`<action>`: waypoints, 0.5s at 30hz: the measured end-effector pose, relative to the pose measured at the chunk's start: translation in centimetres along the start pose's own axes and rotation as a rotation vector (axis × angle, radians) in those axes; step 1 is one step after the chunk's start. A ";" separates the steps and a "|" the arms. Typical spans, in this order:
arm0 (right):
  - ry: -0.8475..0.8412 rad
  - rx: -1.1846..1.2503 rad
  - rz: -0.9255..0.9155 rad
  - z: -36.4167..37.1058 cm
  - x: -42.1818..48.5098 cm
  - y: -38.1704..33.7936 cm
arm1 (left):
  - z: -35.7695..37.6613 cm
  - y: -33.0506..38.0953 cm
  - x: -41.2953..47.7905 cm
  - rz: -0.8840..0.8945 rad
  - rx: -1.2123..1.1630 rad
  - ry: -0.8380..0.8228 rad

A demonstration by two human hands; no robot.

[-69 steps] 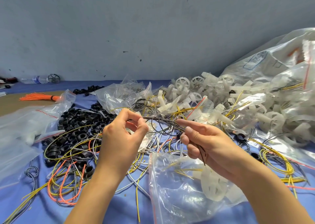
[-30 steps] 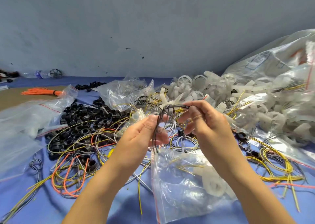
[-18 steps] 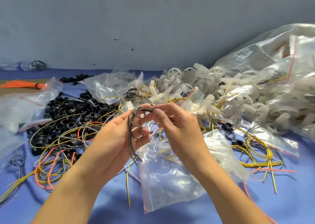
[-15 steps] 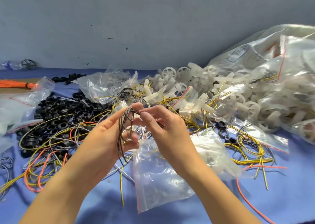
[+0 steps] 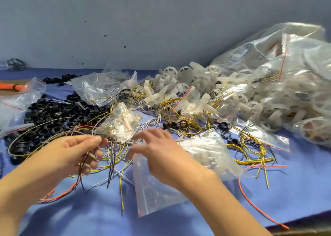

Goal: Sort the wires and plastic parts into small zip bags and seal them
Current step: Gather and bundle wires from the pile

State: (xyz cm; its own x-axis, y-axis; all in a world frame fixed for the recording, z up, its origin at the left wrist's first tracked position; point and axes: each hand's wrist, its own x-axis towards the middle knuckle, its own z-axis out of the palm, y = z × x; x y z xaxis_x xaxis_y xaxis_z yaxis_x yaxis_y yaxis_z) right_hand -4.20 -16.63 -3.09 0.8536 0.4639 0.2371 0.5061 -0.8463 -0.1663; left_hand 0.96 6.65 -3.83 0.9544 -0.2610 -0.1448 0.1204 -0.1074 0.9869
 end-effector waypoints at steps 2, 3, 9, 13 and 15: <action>-0.067 -0.107 -0.058 1.2 -0.1 -0.6 | 0.1 -0.3 -0.4 -0.104 0.078 -0.129; -0.066 -0.136 -0.062 1.4 -0.2 -0.6 | 0.3 -0.5 -0.5 -0.139 0.104 -0.192; 0.253 0.062 0.037 0.9 -0.9 -0.5 | 2.8 -0.3 -0.6 -0.182 0.132 -0.340; 0.492 0.207 0.123 0.6 -1.3 -1.0 | 4.7 0.4 -0.6 -0.131 0.136 -0.395; 0.545 0.258 0.119 0.4 -1.4 -1.2 | 6.0 0.9 -0.7 -0.102 0.111 -0.403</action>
State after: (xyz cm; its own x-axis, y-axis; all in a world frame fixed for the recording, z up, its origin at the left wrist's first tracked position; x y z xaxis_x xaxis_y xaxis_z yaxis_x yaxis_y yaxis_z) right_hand -5.92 -16.12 -3.61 0.7545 0.1120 0.6467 0.4830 -0.7619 -0.4315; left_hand -1.22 0.94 -3.30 0.7534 -0.5954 -0.2789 0.1570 -0.2490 0.9557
